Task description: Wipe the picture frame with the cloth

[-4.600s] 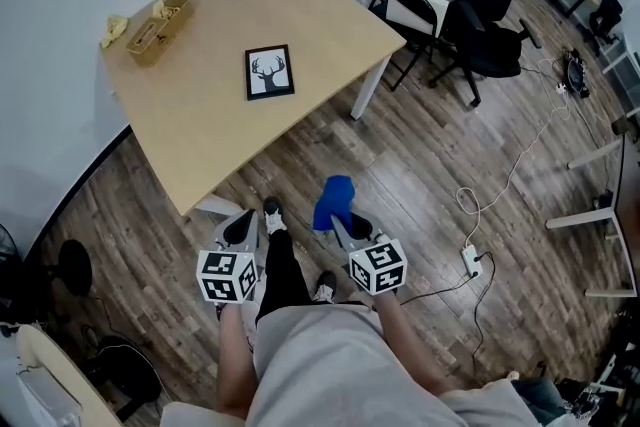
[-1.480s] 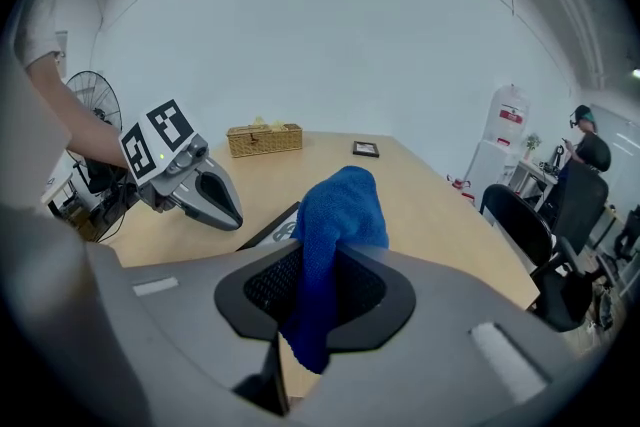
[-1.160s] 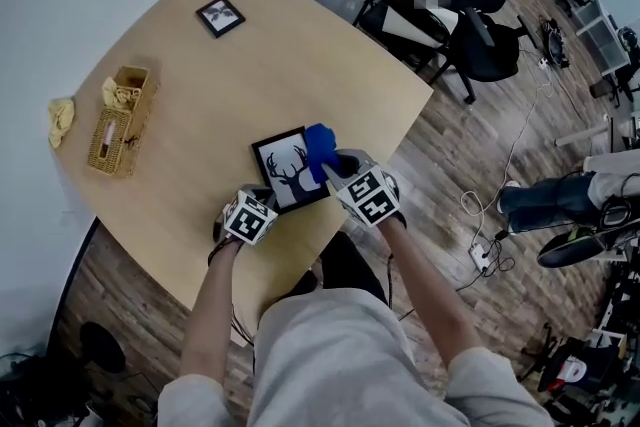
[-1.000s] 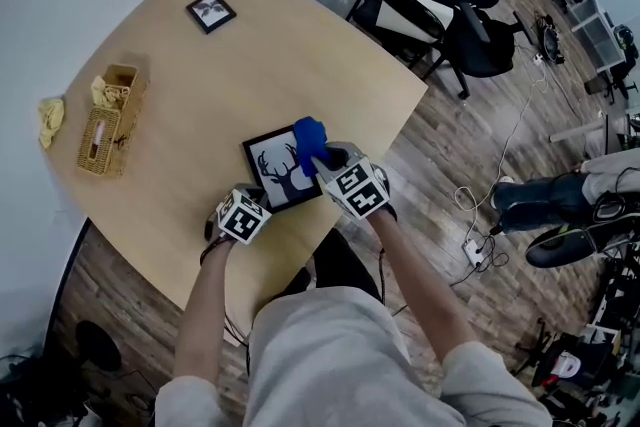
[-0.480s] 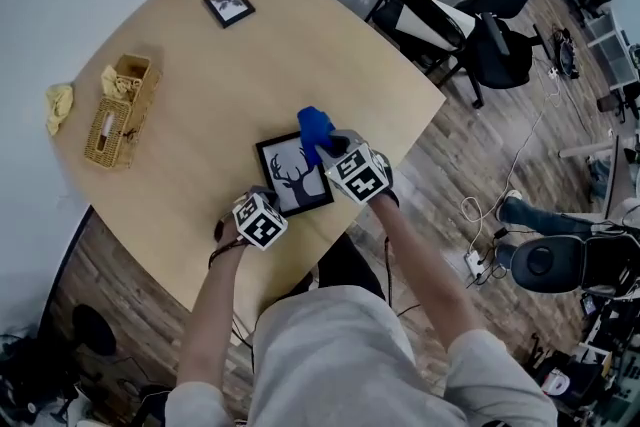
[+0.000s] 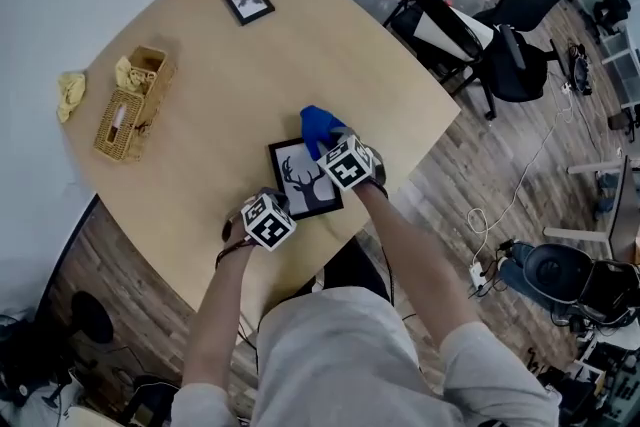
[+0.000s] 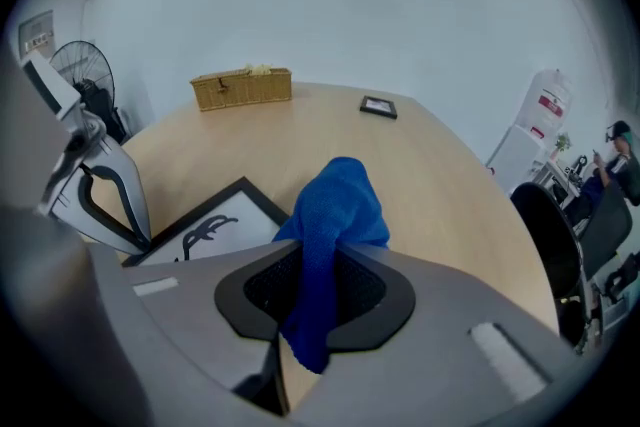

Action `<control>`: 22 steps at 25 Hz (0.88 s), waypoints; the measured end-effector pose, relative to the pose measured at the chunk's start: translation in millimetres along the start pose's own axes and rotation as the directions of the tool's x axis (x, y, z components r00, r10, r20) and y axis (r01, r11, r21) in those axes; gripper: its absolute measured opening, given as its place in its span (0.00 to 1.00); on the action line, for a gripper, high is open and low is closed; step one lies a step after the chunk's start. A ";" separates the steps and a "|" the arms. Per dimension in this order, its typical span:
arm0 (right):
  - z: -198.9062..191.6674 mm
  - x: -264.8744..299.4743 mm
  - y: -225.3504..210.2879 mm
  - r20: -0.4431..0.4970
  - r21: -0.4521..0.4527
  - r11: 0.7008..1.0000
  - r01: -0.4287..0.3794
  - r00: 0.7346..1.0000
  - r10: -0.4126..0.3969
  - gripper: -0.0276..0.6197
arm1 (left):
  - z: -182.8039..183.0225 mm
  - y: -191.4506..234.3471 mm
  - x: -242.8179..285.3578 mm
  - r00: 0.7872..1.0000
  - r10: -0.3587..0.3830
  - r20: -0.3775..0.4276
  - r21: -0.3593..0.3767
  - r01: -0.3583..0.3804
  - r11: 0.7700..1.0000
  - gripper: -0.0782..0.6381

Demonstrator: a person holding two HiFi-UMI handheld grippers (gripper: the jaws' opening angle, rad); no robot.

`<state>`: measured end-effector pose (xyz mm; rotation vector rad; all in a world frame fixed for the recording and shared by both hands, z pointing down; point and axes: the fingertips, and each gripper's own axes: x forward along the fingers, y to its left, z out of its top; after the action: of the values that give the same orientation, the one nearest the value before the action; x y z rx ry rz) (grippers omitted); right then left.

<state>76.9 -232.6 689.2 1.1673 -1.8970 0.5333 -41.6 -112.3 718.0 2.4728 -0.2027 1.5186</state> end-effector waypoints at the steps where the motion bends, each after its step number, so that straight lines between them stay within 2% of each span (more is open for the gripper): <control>1: -7.2 6.1 3.7 -0.017 0.003 1.000 0.002 1.000 -0.002 0.13 | -0.2 -1.0 0.5 1.000 0.001 -0.001 0.001 -0.001 1.000 0.18; 4: -15.5 13.8 7.5 -0.012 0.042 0.999 0.022 1.000 -0.022 0.13 | -1.1 -1.7 1.3 1.000 0.010 -0.005 0.003 -0.010 1.000 0.18; 9: -13.6 13.7 5.2 -0.015 0.083 0.996 -0.006 1.000 0.007 0.13 | -0.9 0.6 1.4 1.000 0.010 0.001 -0.002 -0.010 1.000 0.18; 22: -25.8 2.9 15.9 -0.015 0.106 0.994 -0.011 1.000 0.012 0.13 | -1.1 -0.1 -0.3 1.000 0.000 0.014 0.006 0.000 1.000 0.18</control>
<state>73.3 -208.3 707.3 1.2176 -1.8827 0.6544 -42.6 -111.9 718.3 2.4885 -0.2007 1.5041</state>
